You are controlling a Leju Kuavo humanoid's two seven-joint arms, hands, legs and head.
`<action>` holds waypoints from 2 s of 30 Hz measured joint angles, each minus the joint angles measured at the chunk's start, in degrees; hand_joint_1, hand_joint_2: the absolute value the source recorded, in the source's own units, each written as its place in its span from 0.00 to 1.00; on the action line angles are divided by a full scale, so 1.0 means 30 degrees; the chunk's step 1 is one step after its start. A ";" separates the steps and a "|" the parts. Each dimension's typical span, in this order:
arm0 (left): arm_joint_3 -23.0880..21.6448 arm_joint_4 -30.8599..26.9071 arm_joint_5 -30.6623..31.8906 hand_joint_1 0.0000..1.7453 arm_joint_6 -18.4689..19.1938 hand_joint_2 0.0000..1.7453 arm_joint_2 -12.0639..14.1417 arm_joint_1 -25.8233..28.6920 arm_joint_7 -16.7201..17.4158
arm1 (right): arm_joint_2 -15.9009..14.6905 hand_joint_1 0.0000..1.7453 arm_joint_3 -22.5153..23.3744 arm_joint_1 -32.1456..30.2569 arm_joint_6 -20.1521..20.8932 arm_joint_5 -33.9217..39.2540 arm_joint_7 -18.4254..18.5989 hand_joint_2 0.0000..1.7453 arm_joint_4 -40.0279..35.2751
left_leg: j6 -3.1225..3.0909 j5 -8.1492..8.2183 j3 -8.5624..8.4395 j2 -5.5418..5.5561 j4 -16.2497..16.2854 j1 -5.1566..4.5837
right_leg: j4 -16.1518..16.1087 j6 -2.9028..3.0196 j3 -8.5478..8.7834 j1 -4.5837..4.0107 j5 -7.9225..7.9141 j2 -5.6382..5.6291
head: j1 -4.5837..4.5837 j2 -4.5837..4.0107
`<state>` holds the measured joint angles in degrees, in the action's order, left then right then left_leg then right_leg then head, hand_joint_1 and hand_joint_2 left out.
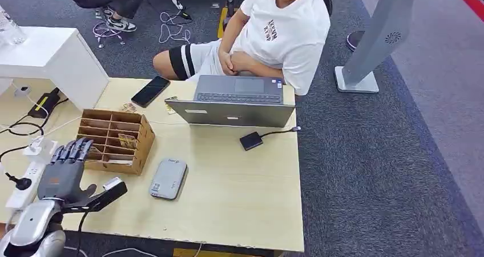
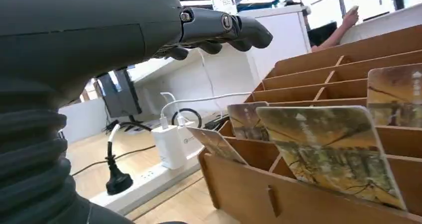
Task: Pass the card to the sensor for recognition and then transmit it.
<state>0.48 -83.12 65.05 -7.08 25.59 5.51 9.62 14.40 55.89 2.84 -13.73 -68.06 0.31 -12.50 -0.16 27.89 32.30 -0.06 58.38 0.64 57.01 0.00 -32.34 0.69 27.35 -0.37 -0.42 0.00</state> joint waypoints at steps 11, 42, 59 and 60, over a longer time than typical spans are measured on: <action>0.0109 0.0685 0.0823 0.00 -0.0233 1.00 -0.0700 -0.0768 -0.0531 | 0.0000 0.00 -0.0007 0.0005 0.0080 -0.0306 -0.0044 1.00 0.0000 | 0.0000 -0.0002 -0.0008 0.0000 0.0000 -0.0001 | 0.0000 0.0002 0.0000 0.0000 -0.0004 -0.0001 | 0.0000 0.0000; -0.0773 0.1858 0.0123 1.00 0.0125 1.00 -0.1231 -0.2195 -0.0816 | 0.0000 0.00 -0.0036 0.0030 0.0095 -0.0350 -0.0197 1.00 0.0000 | 0.0000 -0.0002 -0.0009 -0.0004 0.0000 0.0000 | 0.0001 0.0007 -0.0002 0.0000 -0.0008 -0.0004 | 0.0007 0.0000; -0.0787 0.1872 -0.0124 1.00 -0.0256 1.00 -0.0918 -0.2049 -0.1056 | 0.0000 0.00 -0.0036 0.0030 0.0175 -0.0233 -0.0328 1.00 0.0000 | 0.0000 -0.0001 -0.0008 -0.0005 0.0000 0.0001 | 0.0001 0.0008 -0.0002 -0.0001 -0.0008 -0.0004 | 0.0000 0.0000; -0.0787 0.1755 -0.0131 1.00 -0.0496 1.00 -0.0918 -0.1973 -0.1144 | 0.0000 0.00 -0.0036 0.0031 0.0182 -0.0233 -0.0343 1.00 0.0000 | 0.0000 -0.0001 -0.0010 -0.0005 0.0000 0.0000 | 0.0001 0.0008 -0.0002 -0.0001 -0.0008 -0.0005 | 0.0007 0.0000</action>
<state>-1.88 -77.86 64.65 -8.57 22.84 -0.41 6.18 14.40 55.78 2.93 -13.18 -68.76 -0.72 -12.50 -0.16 27.89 32.27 -0.07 58.38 0.64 57.01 0.02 -32.34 0.68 27.32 -0.39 -0.39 0.00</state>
